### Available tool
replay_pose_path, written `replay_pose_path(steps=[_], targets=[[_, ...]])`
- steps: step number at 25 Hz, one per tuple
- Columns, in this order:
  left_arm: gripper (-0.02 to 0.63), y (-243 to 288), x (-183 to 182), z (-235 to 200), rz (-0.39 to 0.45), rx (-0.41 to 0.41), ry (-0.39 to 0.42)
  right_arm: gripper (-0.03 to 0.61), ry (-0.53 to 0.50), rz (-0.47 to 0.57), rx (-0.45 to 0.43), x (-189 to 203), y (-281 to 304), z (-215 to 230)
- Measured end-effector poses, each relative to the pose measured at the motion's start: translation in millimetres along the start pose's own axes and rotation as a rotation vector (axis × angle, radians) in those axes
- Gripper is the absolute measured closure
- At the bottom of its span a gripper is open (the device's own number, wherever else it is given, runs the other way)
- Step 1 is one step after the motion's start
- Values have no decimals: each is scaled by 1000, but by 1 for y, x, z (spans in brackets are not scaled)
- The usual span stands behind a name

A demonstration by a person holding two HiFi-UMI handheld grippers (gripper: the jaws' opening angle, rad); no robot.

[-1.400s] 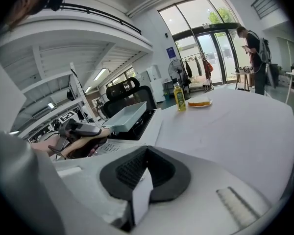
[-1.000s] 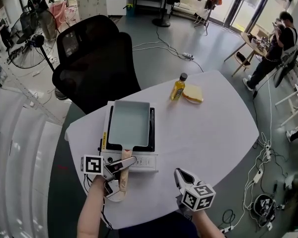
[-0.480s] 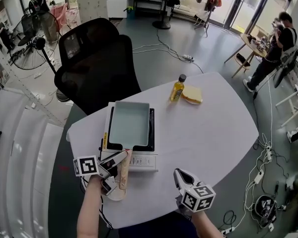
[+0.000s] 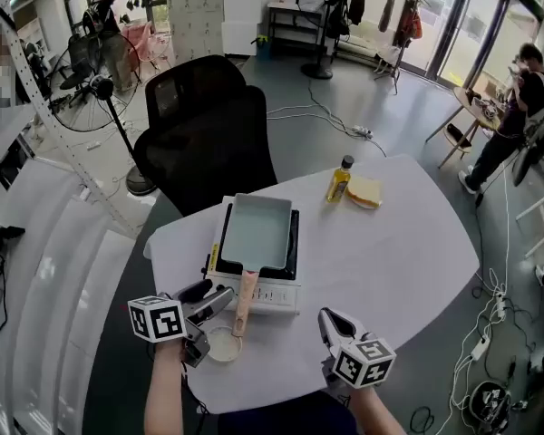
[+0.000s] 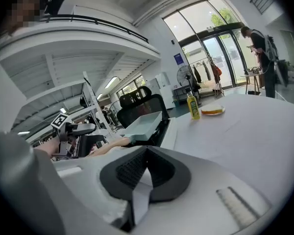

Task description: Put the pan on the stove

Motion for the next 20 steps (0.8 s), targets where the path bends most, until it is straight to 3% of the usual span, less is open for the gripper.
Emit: replay_pose_path(steps=[3, 7, 15, 20], targets=[[278, -17, 5, 13, 14, -36, 72, 578, -69, 4, -31, -5, 0, -16], [278, -43, 8, 29, 112, -87, 105, 578, -175, 11, -73, -15, -3, -35], [278, -94, 26, 56, 287, -324, 241, 578, -172, 45, -216, -34, -6, -67], [279, -104, 50, 75, 356, -333, 270, 578, -196, 51, -262, -35, -6, -81]])
Point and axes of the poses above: the fingertips, and each gripper's own axes: y forward along the fingers, z to its right, x out of its underside, the point moved 1 cm from there along -y, backward along the fingers, and after that the axes turned 9 degrees about -z, right-handed, at the moved point
